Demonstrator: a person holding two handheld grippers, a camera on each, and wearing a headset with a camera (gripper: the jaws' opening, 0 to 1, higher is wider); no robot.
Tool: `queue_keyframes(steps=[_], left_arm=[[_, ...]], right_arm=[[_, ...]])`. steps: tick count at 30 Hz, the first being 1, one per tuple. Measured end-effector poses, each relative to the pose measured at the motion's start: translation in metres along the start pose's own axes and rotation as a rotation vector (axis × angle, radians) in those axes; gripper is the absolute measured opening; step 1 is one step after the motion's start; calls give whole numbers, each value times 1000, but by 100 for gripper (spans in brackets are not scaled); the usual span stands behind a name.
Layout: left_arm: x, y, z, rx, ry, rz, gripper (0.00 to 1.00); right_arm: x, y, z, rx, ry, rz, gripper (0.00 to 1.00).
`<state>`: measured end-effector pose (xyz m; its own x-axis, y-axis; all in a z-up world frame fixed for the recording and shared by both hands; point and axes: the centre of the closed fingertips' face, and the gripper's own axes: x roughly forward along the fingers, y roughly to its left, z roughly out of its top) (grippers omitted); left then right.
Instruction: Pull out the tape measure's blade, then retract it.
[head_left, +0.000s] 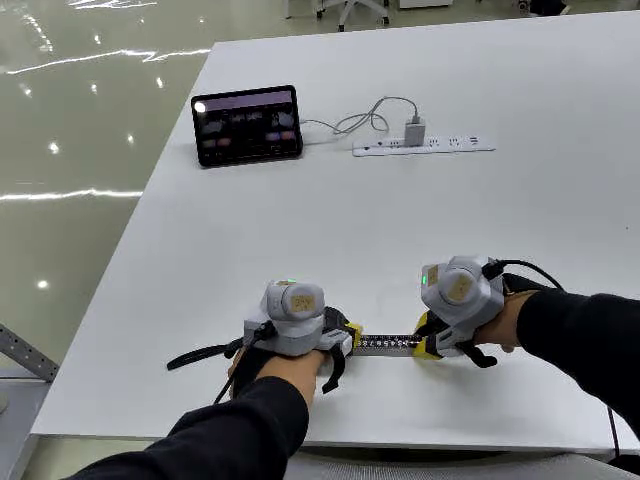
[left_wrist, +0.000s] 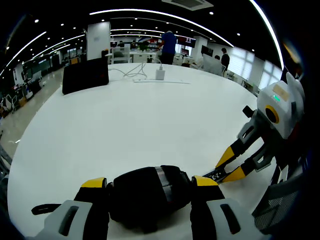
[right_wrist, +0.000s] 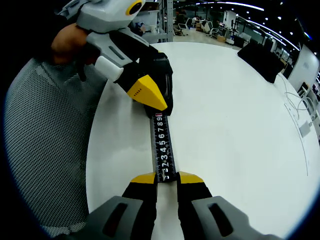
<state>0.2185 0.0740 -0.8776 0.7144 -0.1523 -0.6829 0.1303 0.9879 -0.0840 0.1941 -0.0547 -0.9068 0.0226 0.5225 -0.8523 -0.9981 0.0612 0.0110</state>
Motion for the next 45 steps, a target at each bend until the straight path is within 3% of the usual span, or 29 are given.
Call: queue_keyframes(steps=[45], left_arm=[[1,0,1,-4,4,-6,62]], right_arm=[[16,2,24,-5,-53,7,11]])
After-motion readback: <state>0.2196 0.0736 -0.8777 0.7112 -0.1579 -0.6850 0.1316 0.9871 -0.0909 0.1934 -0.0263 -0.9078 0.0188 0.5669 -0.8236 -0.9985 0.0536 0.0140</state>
